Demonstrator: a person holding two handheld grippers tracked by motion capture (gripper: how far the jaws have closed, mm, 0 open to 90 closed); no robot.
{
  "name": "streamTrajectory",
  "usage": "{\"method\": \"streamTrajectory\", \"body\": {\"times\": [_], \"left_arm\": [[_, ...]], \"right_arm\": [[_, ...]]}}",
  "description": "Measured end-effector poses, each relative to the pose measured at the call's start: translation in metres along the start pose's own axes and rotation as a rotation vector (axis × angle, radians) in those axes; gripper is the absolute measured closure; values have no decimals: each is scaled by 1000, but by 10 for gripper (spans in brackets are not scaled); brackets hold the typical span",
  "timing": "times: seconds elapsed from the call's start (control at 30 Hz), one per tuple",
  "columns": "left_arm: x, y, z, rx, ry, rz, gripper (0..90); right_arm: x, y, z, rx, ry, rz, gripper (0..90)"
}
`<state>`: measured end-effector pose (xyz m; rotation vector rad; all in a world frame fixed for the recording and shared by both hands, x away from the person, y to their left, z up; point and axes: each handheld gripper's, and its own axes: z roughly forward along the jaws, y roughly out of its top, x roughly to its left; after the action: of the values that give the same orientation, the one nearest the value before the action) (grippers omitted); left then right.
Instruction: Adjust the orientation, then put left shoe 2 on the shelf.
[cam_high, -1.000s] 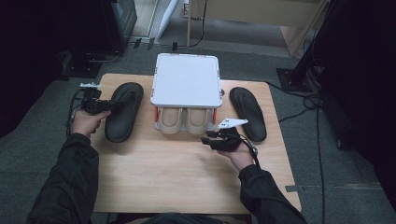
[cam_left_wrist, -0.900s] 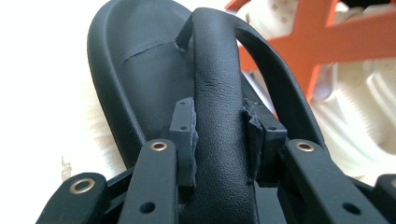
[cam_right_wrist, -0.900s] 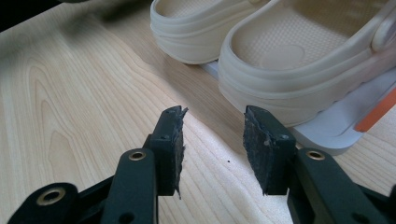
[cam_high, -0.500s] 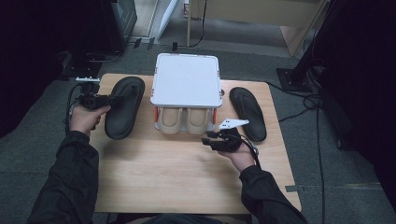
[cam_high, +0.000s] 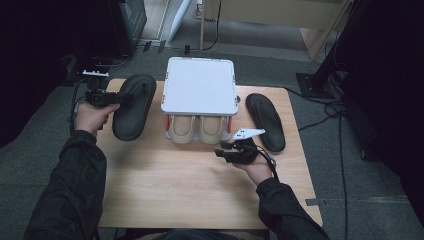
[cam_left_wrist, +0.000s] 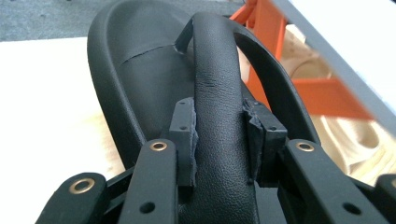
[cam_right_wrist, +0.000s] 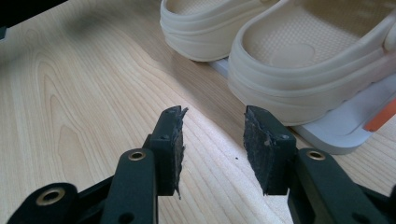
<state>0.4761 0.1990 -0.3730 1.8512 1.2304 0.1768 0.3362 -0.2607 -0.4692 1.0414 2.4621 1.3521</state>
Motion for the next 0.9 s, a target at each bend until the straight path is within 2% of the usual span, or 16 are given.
{"method": "streamTrajectory", "body": {"times": [0.23,0.53,0.9], "left_arm": [[-6,26,-1,-3,-2,-22,680],[-23,57,-5,-6,36,2,680],[-50,87,-5,0,40,34,680]], "right_arm": [[-1,0,0,2,0,-1,582],[0,0,1,-2,8,-7,578],[-1,-1,2,6,4,-10,578]]}}
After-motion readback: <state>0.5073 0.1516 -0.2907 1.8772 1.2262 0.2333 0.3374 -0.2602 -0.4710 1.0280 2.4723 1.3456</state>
